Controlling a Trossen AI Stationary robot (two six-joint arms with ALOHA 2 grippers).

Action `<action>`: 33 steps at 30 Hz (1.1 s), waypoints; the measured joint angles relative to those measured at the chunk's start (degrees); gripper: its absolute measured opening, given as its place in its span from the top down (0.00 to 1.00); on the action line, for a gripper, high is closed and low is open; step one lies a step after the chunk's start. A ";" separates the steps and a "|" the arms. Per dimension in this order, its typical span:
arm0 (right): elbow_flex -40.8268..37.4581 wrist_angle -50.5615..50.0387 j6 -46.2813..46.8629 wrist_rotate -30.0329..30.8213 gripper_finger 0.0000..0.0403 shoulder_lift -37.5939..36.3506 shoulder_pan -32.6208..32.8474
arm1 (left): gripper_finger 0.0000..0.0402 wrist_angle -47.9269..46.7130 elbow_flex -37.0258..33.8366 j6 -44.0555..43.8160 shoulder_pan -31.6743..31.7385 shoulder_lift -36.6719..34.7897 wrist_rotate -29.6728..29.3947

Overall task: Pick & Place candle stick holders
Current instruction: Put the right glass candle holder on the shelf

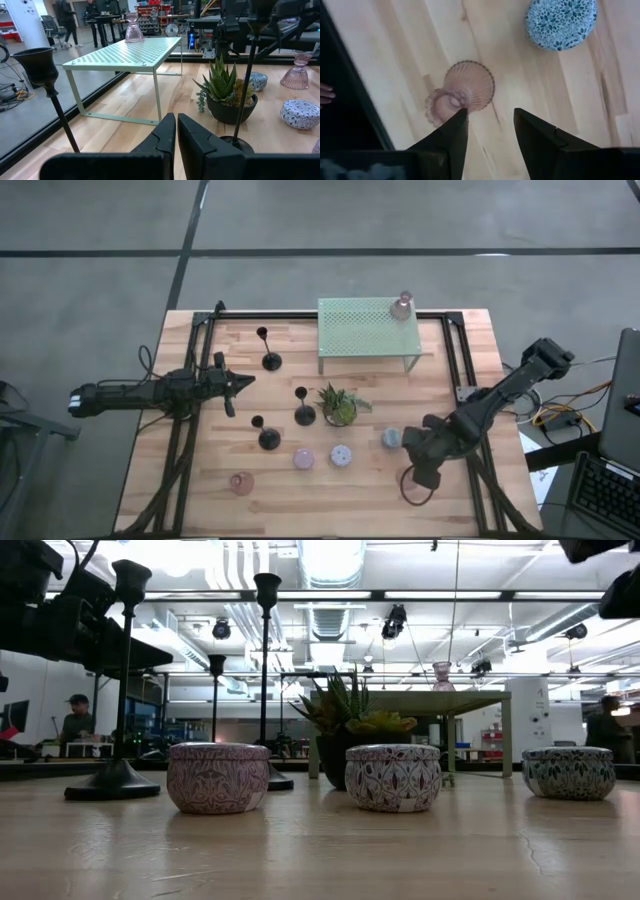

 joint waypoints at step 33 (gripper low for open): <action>3.50 -0.26 -0.86 0.30 0.72 8.50 3.04 | 0.94 0.02 0.00 0.00 -0.01 -0.02 0.00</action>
